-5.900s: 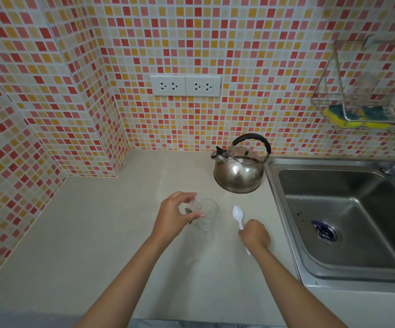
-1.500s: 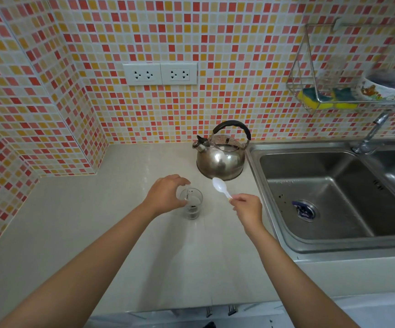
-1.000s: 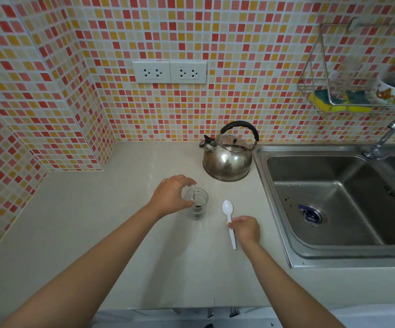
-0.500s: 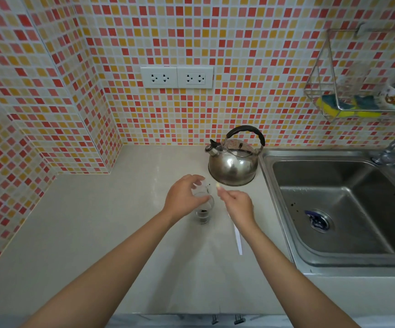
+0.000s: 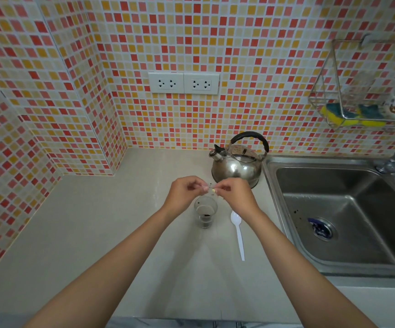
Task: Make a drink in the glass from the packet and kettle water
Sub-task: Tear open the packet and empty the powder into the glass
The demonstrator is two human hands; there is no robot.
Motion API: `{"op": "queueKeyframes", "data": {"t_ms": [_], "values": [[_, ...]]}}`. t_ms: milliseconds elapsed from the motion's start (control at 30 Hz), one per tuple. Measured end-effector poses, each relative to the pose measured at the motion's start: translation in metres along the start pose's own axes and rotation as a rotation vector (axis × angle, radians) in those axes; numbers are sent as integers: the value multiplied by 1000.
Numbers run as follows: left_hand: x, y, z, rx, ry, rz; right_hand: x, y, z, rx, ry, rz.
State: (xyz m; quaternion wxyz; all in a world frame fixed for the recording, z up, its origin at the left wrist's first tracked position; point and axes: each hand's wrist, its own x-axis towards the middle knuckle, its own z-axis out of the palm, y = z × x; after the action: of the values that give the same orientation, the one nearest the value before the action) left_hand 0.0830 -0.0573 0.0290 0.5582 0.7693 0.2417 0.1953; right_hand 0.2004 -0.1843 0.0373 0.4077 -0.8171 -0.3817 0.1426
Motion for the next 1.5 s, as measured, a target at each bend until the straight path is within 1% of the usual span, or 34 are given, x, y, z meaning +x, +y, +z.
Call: {"op": "queueKeyframes", "data": {"t_ms": [100,233,300,400,533,633,700,767,867,967,1000,1067,1133,1200,1333,1500], "values": [[1,1,0,-16,-9,23,2,-2,0,-48,-2,-64],[1,2,7,54,41,30,1,-6,5,-128,-4,-166],[0,2,9,60,58,28,1,-6,4,-146,-1,-171],[-1,1,5,50,15,21,-1,-6,-1,-128,-36,-144],[-3,5,5,161,-21,61,-3,-10,2,-165,-84,-155],[-3,6,7,198,-13,81,-3,-13,6,-205,-75,-169],[-3,3,7,182,3,74,-4,-12,7,-209,-56,-176],[-3,1,6,111,20,57,-4,-10,6,-193,-41,-168],[-4,-5,1,45,-13,-6,-4,-9,4,-55,6,-70],[-9,-13,-4,-17,-114,-169,-6,-9,2,174,45,85],[-12,-15,-5,-48,-118,-210,-8,-9,2,244,53,121],[-16,-17,-7,-142,-67,-282,-13,-11,1,377,53,190],[-20,-15,-11,-239,-5,-331,-17,-16,2,459,35,267],[-23,-14,-21,-270,42,-353,-21,-23,9,515,7,326],[-33,-26,-55,-192,147,-351,-29,-39,47,525,-23,409],[-50,-65,-84,-87,168,-447,-39,-42,116,474,-32,452]]}}
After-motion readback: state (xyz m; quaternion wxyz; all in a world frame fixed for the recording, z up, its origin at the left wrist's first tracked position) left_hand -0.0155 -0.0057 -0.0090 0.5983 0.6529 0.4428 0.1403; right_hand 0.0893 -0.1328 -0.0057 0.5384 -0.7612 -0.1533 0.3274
